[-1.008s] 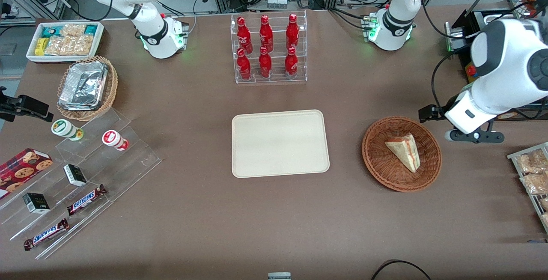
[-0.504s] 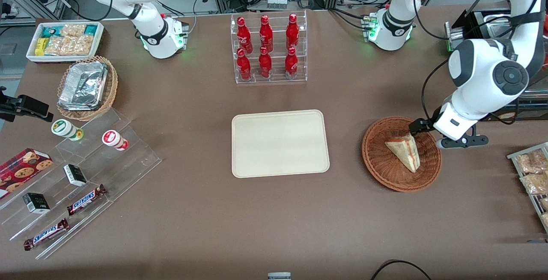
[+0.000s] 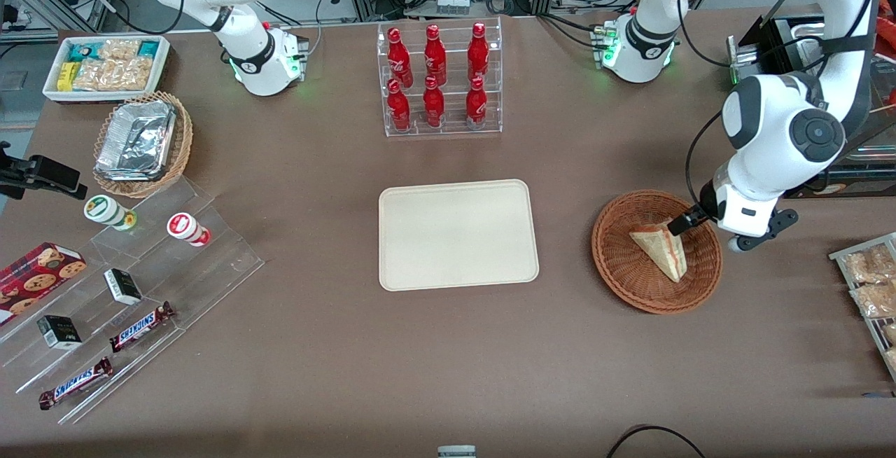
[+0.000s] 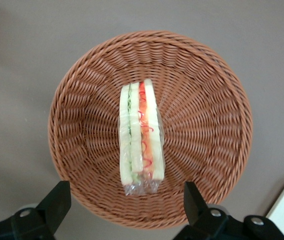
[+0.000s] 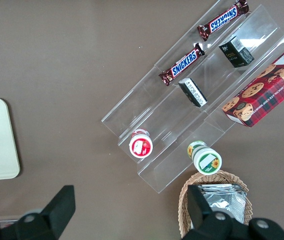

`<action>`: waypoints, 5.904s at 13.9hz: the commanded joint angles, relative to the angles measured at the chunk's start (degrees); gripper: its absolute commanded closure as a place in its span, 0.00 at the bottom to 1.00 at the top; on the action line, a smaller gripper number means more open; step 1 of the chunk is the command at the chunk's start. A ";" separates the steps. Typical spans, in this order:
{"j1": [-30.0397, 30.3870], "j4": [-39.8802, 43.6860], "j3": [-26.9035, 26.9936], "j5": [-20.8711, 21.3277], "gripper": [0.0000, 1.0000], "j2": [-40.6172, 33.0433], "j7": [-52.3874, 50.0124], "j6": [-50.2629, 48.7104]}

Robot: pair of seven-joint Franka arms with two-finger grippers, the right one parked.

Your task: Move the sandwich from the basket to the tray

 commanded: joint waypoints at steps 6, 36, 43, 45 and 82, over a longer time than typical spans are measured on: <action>-0.42 1.42 -0.16 -0.14 0.00 6.20 -6.04 5.57; -12.88 18.04 -0.69 -3.04 1.00 13.33 3.28 -11.32; -28.08 35.49 -0.69 -2.34 1.00 28.42 -11.19 -7.96; -31.60 39.12 -0.60 -2.25 1.00 31.51 -15.07 -8.31; -31.44 51.90 -1.32 0.28 0.00 25.48 -10.35 -33.08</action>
